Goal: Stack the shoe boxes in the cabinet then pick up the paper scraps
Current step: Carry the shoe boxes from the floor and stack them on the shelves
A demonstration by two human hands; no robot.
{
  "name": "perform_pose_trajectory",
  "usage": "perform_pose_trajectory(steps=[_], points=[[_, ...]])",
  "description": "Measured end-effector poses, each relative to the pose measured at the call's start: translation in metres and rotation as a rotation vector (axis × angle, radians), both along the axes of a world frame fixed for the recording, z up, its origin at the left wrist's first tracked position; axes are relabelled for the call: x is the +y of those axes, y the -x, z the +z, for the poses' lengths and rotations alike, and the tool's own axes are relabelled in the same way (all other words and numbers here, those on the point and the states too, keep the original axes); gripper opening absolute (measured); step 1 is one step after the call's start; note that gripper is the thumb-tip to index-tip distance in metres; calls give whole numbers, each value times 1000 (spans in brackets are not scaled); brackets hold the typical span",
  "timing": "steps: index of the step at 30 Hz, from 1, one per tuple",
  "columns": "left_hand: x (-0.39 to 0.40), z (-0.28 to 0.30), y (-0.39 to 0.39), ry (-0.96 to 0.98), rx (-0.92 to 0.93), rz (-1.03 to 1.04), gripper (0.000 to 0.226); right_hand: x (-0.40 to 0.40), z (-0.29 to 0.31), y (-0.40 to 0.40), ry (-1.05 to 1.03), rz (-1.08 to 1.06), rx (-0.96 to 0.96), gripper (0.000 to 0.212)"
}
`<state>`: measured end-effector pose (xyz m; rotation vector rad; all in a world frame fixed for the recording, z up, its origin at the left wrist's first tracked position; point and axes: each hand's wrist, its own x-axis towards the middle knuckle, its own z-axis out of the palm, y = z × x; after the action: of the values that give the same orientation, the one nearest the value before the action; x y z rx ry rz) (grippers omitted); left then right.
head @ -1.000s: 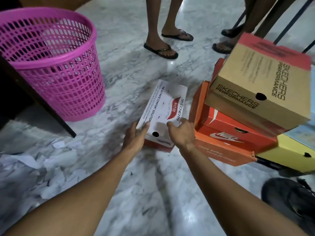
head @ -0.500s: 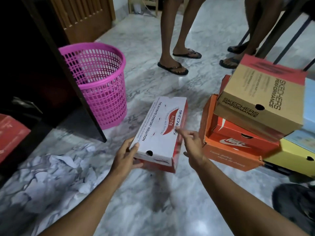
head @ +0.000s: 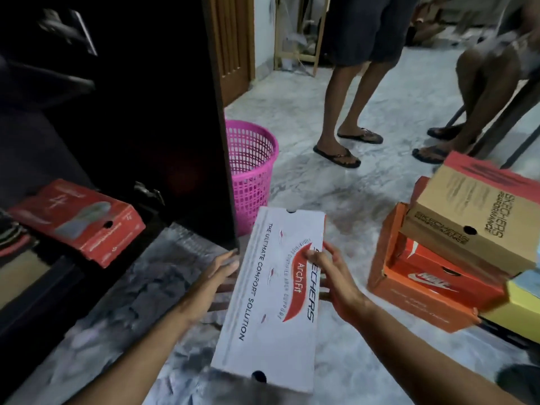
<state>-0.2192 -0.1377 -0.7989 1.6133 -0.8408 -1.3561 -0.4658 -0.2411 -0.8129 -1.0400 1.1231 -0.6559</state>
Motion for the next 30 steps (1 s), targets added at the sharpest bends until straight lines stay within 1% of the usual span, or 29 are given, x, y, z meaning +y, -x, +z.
perform_pose_trajectory(steps=[1, 2, 3, 4, 5, 6, 7, 10, 11, 13, 15, 17, 19, 21, 22, 24, 26, 28, 30], points=[[3, 3, -8, -13, 5, 10, 41, 9, 4, -10, -11, 69, -4, 77], [9, 7, -17, -29, -7, 17, 51, 16, 8, -22, -13, 137, -7, 77], [14, 6, -28, -28, -17, 41, 73, 22, 13, -34, -9, 201, -9, 77], [24, 7, -41, -35, -32, 41, 91, 27, 18, -49, -1, 260, -7, 78], [36, 14, -47, -52, -47, 53, 87, 30, 23, -64, 7, 312, -2, 81], [50, 21, -53, -66, -58, 71, 72, 33, 28, -81, 15, 356, 4, 81], [62, 23, -61, -64, -49, 97, 62, 34, 31, -98, 23, 397, 5, 79], [83, 33, -90, -20, -57, 272, 57, 36, 40, -145, 46, 555, 5, 76], [85, 34, -101, 4, -86, 319, 54, 35, 42, -158, 53, 608, 18, 78], [81, 39, -122, 17, -108, 476, 44, 31, 45, -176, 56, 698, 72, 86], [75, 46, -142, 61, -109, 593, 35, 23, 42, -183, 28, 763, 118, 87], [63, 49, -163, 72, -90, 656, 40, 17, 37, -183, -18, 819, 130, 79], [52, 49, -182, 70, -55, 717, 50, 13, 32, -189, -71, 828, 123, 69], [43, 51, -196, 68, -46, 809, 55, 7, 29, -205, -101, 762, 79, 63], [38, 52, -201, 78, -12, 852, 56, 3, 30, -217, -101, 720, 47, 59], [32, 50, -207, 109, 50, 923, 55, -4, 33, -246, -70, 642, -5, 42], [28, 36, -210, 83, 77, 945, 58, -13, 33, -280, -39, 599, -36, 25], [29, 22, -207, 6, 89, 949, 64, -21, 27, -316, -11, 596, -30, 23], [28, 8, -209, -55, 77, 964, 72, -27, 21, -351, -11, 578, 15, 32]])
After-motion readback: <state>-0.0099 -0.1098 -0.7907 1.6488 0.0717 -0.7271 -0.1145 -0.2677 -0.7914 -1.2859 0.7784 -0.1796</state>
